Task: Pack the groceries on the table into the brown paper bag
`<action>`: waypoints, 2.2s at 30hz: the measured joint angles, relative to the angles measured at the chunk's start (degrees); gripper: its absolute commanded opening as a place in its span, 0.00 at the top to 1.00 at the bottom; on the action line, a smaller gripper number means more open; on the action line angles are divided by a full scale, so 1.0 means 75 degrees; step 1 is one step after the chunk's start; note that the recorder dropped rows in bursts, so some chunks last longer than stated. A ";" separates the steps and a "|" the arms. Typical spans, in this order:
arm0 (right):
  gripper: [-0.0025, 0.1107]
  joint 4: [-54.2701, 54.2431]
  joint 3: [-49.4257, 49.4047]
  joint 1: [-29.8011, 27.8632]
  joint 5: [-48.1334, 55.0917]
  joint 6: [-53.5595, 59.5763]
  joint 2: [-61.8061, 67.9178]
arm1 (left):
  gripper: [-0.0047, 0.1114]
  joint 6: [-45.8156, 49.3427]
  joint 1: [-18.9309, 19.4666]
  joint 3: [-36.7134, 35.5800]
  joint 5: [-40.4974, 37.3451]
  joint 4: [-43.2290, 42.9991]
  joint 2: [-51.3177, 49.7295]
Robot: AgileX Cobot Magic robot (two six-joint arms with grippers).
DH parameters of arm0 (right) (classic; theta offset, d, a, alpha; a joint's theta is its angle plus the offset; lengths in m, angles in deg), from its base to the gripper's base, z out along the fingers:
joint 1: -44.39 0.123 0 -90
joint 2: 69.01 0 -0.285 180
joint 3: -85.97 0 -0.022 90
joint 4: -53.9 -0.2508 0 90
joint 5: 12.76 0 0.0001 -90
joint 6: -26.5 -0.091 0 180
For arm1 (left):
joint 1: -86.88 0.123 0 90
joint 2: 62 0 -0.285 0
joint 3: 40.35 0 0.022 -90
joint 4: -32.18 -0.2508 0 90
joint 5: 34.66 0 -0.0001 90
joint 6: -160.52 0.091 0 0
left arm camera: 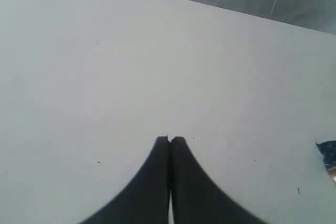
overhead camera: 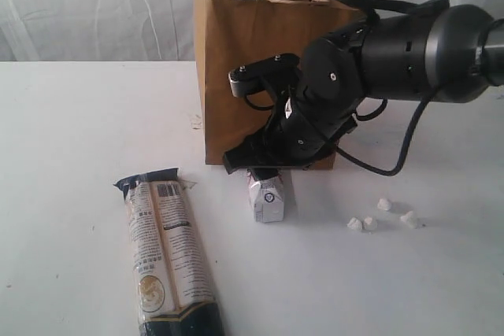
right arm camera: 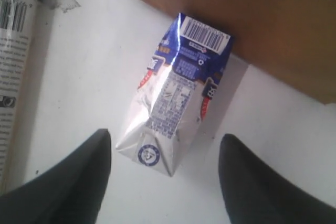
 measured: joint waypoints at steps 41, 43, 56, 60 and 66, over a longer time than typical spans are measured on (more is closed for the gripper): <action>0.40 -0.0180 0.0450 -0.0117 -0.1431 0.0000 0.1240 | 0.96 -0.0051 0.0000 0.0000 -0.0382 0.1641 0.0000; 0.37 -0.0157 0.0450 -0.0129 -0.1413 0.0000 0.1251 | 0.96 -0.0051 0.0000 0.0000 -0.0382 0.1641 0.0000; 0.37 0.0129 0.0450 -0.0342 -0.1410 -0.0620 0.1621 | 0.96 -0.0051 0.0000 0.0000 -0.0396 0.1641 0.0000; 0.39 0.0129 0.0450 -0.0406 -0.1480 -0.0916 0.1726 | 0.96 -0.0051 0.0000 0.0000 -0.0396 0.1641 0.0000; 0.53 0.0129 0.0450 -0.0406 -0.1416 -0.0933 0.1726 | 0.96 -0.0051 0.0000 0.0000 -0.0396 0.1641 0.0000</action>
